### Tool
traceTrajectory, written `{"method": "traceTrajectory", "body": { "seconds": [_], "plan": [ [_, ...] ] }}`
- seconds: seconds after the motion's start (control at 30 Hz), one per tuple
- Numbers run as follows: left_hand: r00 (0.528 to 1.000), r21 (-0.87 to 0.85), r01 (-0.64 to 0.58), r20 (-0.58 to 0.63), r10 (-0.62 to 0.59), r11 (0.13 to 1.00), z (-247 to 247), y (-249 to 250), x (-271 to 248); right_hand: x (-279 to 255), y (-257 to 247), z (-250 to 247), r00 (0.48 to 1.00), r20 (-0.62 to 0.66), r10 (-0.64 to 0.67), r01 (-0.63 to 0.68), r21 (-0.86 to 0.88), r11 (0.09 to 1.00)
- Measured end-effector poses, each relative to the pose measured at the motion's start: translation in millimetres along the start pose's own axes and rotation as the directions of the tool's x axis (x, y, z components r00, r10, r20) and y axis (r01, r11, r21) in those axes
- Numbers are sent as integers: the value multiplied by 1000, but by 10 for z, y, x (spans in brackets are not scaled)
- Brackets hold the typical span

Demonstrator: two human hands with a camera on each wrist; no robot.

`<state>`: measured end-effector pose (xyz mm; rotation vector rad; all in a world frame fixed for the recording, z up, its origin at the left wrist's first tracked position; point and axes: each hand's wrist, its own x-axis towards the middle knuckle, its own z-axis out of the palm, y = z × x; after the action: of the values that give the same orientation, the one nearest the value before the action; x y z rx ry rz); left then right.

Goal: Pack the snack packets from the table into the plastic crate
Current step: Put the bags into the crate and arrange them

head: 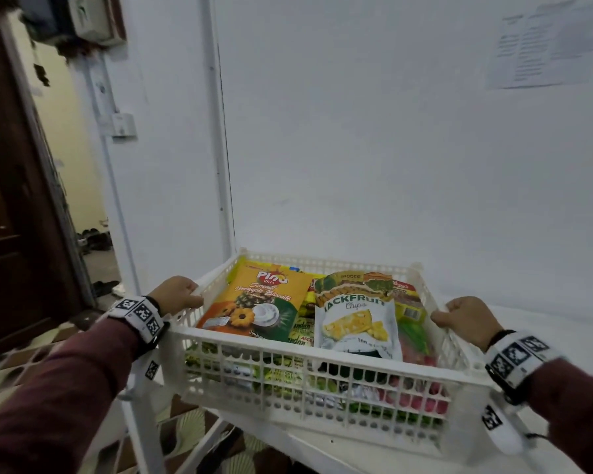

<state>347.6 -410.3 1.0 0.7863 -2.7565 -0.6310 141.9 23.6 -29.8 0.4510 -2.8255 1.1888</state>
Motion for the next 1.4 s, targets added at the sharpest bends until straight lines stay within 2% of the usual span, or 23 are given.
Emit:
{"method": "traceTrajectory", "body": {
  "seconds": [0.23,0.43,0.7,0.87,0.97,1.07,1.13,1.2,1.27,1.33,1.4],
  "plan": [
    [1000,10,15,22,-15,1000,158,-289,662,411,-202,412,1000,-10,10,-10,18,1000],
    [999,-17,12,40,-11,1000,180,-240,1384,846,-281,595,997,-78,18,-25,-93,995],
    [993,49,-1,120,-4,999,244,-178,2100,1150,-316,735,995,-85,53,-66,-162,985],
    [986,116,-45,162,26,992,239,-157,2233,1195,-365,745,996,-59,74,-84,-197,977],
    [978,170,-44,207,8,984,188,-155,2224,1168,-416,687,994,22,103,-98,-172,980],
    [966,202,13,251,-64,979,52,-80,2149,1064,-438,580,979,144,143,-121,-154,981],
    [964,116,76,246,-103,990,-84,38,2045,957,-419,457,971,184,156,-124,-174,977],
    [979,12,61,193,-62,998,-215,194,1910,820,-371,315,971,184,151,-122,-160,980],
    [988,-25,-46,145,49,999,-311,407,1749,652,-289,183,976,167,141,-113,-169,979],
    [972,-62,-183,139,190,981,-324,679,1521,444,-175,67,979,142,149,-114,-231,966],
    [929,-137,-305,176,326,942,-255,964,1250,203,-45,-38,977,125,174,-131,-293,947]
  ]
}}
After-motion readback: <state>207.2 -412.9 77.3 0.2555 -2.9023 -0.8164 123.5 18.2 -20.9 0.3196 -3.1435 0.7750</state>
